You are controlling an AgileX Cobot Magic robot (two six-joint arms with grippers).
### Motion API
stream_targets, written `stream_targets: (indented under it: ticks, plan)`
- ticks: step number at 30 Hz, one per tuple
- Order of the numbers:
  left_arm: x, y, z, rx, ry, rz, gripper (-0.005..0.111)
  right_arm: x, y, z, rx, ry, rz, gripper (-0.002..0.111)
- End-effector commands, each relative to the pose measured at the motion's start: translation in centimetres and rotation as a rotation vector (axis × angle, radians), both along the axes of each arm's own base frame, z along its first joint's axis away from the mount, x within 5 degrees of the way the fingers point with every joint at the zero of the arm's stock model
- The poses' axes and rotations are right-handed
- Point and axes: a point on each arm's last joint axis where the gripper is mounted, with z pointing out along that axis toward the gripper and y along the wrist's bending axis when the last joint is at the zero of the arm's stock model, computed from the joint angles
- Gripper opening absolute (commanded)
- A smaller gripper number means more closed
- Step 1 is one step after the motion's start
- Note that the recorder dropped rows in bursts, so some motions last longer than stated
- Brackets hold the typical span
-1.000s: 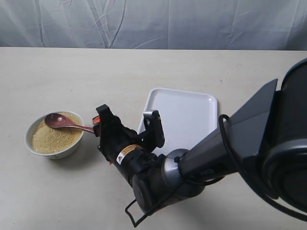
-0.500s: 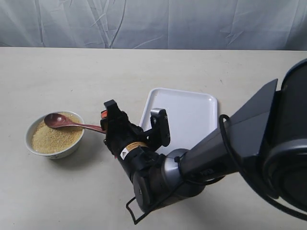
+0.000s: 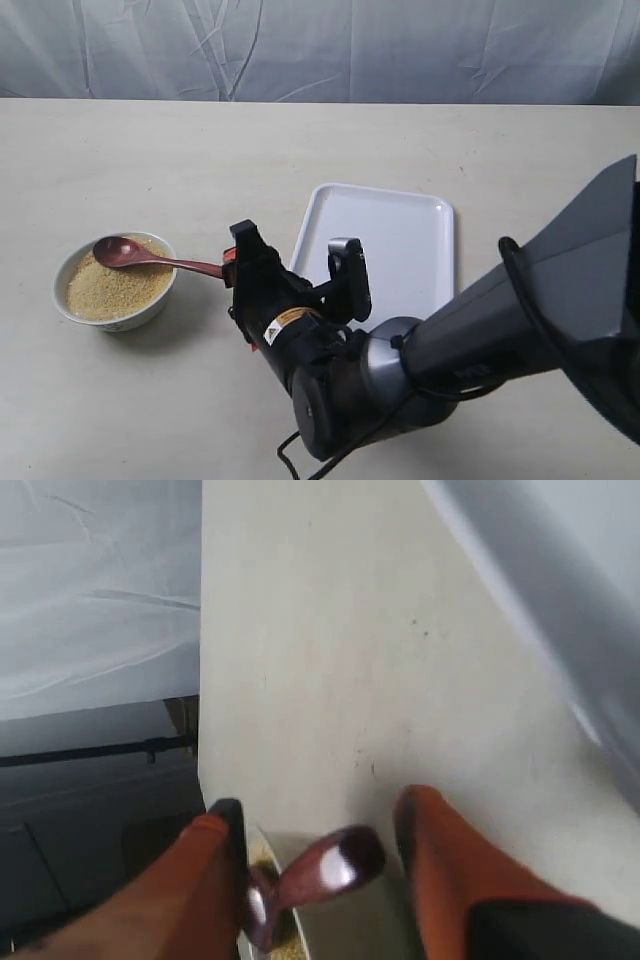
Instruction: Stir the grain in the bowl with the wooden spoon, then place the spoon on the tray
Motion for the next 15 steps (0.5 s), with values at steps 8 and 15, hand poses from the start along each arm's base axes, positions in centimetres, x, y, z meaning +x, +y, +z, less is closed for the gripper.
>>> stream_targets:
  ticks: [8, 15]
  plan:
    - [0.0, 0.0, 0.0, 0.002, -0.006, -0.001, 0.0, -1.6, 1.7, 0.4, 0.036, -0.001, 0.004, 0.048]
    - [0.0, 0.0, 0.0, 0.002, -0.006, -0.001, 0.0, -0.6, 4.0, -0.4, 0.074, 0.012, -0.018, 0.048]
